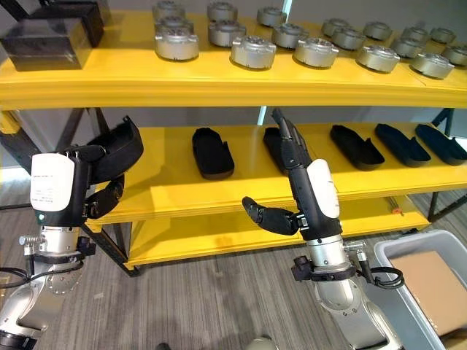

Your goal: Move parts from the plastic box to the shelf.

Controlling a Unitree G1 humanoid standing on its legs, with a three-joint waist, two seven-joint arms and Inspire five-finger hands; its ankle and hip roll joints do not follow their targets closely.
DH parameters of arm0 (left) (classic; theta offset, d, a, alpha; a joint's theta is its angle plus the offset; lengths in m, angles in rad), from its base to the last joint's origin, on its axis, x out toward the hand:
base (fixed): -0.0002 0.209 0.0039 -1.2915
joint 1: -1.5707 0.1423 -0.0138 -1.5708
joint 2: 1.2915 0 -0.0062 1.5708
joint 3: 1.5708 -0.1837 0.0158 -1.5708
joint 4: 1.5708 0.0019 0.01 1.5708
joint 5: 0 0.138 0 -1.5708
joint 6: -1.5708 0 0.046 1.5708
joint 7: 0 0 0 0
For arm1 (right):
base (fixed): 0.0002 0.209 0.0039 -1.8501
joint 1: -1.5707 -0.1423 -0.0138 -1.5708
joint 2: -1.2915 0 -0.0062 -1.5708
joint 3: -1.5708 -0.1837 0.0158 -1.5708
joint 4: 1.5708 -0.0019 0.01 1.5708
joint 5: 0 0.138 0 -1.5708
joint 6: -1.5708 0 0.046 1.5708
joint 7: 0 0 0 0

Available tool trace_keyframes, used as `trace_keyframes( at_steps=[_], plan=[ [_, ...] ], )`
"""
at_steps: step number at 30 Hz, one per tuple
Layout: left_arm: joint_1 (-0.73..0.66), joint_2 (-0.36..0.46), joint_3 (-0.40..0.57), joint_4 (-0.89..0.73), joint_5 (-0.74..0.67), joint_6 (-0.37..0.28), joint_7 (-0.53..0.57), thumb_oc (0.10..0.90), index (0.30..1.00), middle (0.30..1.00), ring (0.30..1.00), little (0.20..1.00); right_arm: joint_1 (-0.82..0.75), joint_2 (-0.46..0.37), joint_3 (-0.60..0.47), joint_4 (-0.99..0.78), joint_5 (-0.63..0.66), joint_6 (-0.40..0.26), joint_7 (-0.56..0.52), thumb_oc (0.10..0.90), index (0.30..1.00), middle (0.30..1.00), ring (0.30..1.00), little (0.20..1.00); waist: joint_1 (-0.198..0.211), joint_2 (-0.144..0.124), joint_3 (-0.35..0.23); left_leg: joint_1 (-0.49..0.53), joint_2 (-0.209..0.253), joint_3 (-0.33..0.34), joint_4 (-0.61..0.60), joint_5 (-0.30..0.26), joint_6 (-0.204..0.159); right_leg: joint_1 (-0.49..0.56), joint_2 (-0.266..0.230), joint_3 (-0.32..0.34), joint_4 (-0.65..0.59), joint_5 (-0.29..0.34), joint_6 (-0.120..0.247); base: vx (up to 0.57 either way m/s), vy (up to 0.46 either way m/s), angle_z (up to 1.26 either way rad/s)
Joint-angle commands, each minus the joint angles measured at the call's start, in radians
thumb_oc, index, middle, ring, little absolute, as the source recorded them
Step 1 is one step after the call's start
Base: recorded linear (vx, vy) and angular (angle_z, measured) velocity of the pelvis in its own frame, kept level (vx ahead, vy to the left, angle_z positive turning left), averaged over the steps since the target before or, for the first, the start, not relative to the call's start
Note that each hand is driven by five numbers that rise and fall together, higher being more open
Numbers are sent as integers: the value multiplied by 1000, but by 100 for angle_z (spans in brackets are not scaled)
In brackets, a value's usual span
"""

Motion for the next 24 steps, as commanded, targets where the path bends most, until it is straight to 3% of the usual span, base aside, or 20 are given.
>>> trace_keyframes(
  at_steps=[1,4,11,18,24],
  plan=[
    [-169,34,21,-58,27,-17,68,400,300,300,300,300,-118,4,-62,-37,-4,-54,-12,900,1000,1000,1000,1000,-33,24,-3,47,-9,-63,37,-107,38,8,16,59,-10,74,16,67,-133,35],
    [-162,23,9,-69,50,-31,90,400,300,300,300,300,-131,-21,-88,-47,22,-46,-1,900,1000,1000,1000,1000,-28,31,-12,36,29,-17,17,-57,-1,65,40,-11,-64,37,11,68,-154,34],
    [-113,0,26,-48,76,-38,106,400,300,300,300,300,-123,-60,-106,-53,64,-38,17,900,1000,1000,1000,1000,-45,45,-9,47,80,-10,-13,-12,-25,91,87,-22,-67,-19,-7,99,-65,-8],
    [-154,17,-6,19,93,-18,117,400,300,300,300,300,-131,-60,-99,-28,49,-50,25,900,1000,1000,1000,1000,-74,62,-3,57,92,2,-50,12,-40,72,93,-10,-66,-17,-5,47,15,-2],
    [-171,33,-49,98,96,3,98,400,300,300,300,300,-132,-65,-99,-18,44,-55,33,900,1000,1000,1000,1000,-98,68,7,73,84,24,-50,-1,-41,58,80,9,-75,-1,11,39,29,-4]
  ],
)
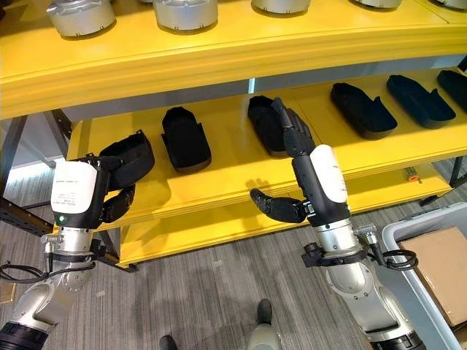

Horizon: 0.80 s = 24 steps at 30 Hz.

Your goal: Move parts from the plastic box to the shelf.

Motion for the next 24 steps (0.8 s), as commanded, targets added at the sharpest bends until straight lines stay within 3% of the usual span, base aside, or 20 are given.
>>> trace_keyframes(
  at_steps=[1,9,15,24],
  plan=[
    [-124,95,23,12,25,6,100,400,300,300,300,300,-73,1,-46,-83,25,-95,-22,900,1000,1000,1000,1000,-37,-28,-44,1,2,18,65,-71,43,-22,-72,4,101,-90,50,66,31,-5],
    [-87,108,38,106,14,-2,132,400,300,300,300,300,-68,3,-59,-75,23,-106,6,900,1000,1000,1000,1000,-47,-21,-29,-2,-13,30,89,-97,52,-49,-96,32,80,-57,68,26,15,-8],
    [-89,112,23,138,46,9,152,400,300,300,300,300,-94,-15,-56,-61,26,-119,9,900,1000,1000,1000,1000,-45,-19,15,-41,-19,16,122,-110,55,-88,-109,45,107,-62,71,-40,27,-3],
    [-233,176,-27,198,-16,72,229,400,300,300,300,300,-194,-51,-44,-61,-8,-101,-53,900,1000,1000,1000,1000,-43,-21,143,-200,-13,-39,235,-123,54,-236,-92,81,250,-116,47,-143,2,1]
  ],
)
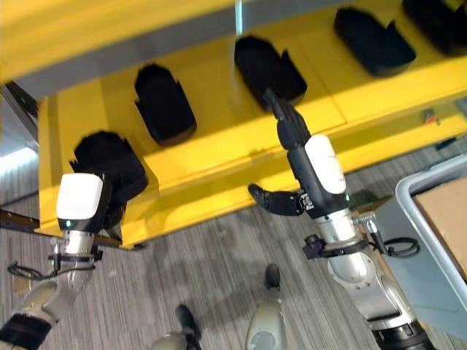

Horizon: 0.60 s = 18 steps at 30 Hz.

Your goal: Move parts from the plastic box to the shelf.

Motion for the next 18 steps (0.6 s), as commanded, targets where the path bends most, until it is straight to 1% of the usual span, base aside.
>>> trace_keyframes(
  at_steps=[1,4,7,9,12,14,16,18],
  plan=[
    [-56,96,89,-39,-49,4,128,400,300,300,300,300,-34,-17,-56,-94,-5,-77,-92,900,1000,1000,1000,1000,2,-41,-50,-49,44,-58,154,-116,40,-54,-26,7,182,-154,31,-59,-62,3],
    [-21,85,118,-44,-17,-6,143,400,300,300,300,300,-27,-12,-66,-88,-17,-77,-121,900,1000,1000,1000,1000,12,-41,-32,-86,45,-78,188,-124,40,-84,-21,11,218,-167,25,-56,-54,4],
    [29,98,155,-58,5,7,139,400,300,300,300,300,-36,-28,-84,-76,-18,-75,-138,900,1000,1000,1000,1000,24,-33,-6,-137,42,-100,235,-135,40,-121,-20,15,269,-189,14,-70,-21,4],
    [42,118,173,-54,16,19,147,400,300,300,300,300,-38,-40,-93,-71,-22,-82,-146,900,1000,1000,1000,1000,27,-26,9,-166,40,-108,257,-137,39,-140,-19,20,290,-198,10,-65,-1,2],
    [35,154,194,-20,19,23,166,400,300,300,300,300,-53,-59,-97,-74,-25,-68,-164,900,1000,1000,1000,1000,27,-14,28,-202,35,-115,270,-130,36,-170,-21,26,303,-196,7,-76,18,4],
    [30,183,205,-7,4,39,159,400,300,300,300,300,-54,-72,-107,-73,-21,-64,-169,900,1000,1000,1000,1000,25,-5,43,-226,32,-121,286,-134,32,-186,-26,28,318,-204,6,-73,20,5],
    [9,219,207,26,-23,75,134,400,300,300,300,300,-59,-87,-115,-75,-16,-68,-169,900,1000,1000,1000,1000,16,6,60,-249,27,-120,294,-128,30,-199,-29,30,317,-202,5,-78,21,7],
    [-1,237,202,51,-39,82,132,400,300,300,300,300,-60,-99,-119,-77,-12,-70,-172,900,1000,1000,1000,1000,13,13,68,-257,24,-118,296,-125,29,-203,-31,29,312,-198,6,-55,28,4]
  ],
)
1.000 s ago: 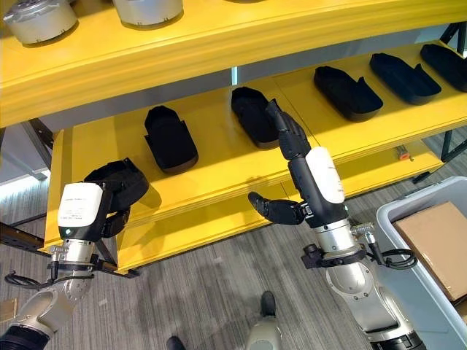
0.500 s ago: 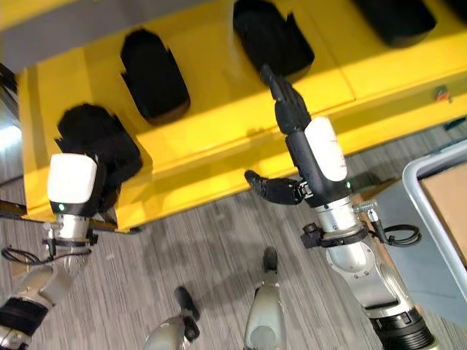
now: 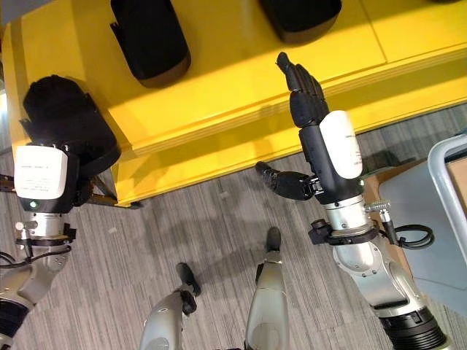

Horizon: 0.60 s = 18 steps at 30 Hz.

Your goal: Move parts from the plastic box to the shelf.

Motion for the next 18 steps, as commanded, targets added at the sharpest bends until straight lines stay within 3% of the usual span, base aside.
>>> trace_keyframes(
  at_steps=[1,11,18],
  plan=[
    [-40,123,120,48,-46,67,41,400,300,300,300,300,-70,-30,-91,-84,14,-76,-72,900,1000,1000,1000,1000,-10,-14,-31,-66,3,-65,107,-69,18,-5,-8,3,100,-124,28,-56,38,0],
    [-21,196,114,129,-27,102,-2,400,300,300,300,300,-105,-96,-100,-70,45,-70,-78,900,1000,1000,1000,1000,-15,15,-9,-88,-7,-57,123,-64,19,8,-23,-1,79,-124,22,-19,21,-2],
    [-110,294,57,168,26,74,-76,400,300,300,300,300,-140,-145,-91,-62,85,-72,-60,900,1000,1000,1000,1000,-30,26,-9,-89,-7,-44,132,-64,19,20,-28,-4,69,-123,19,-5,31,1]
  ],
)
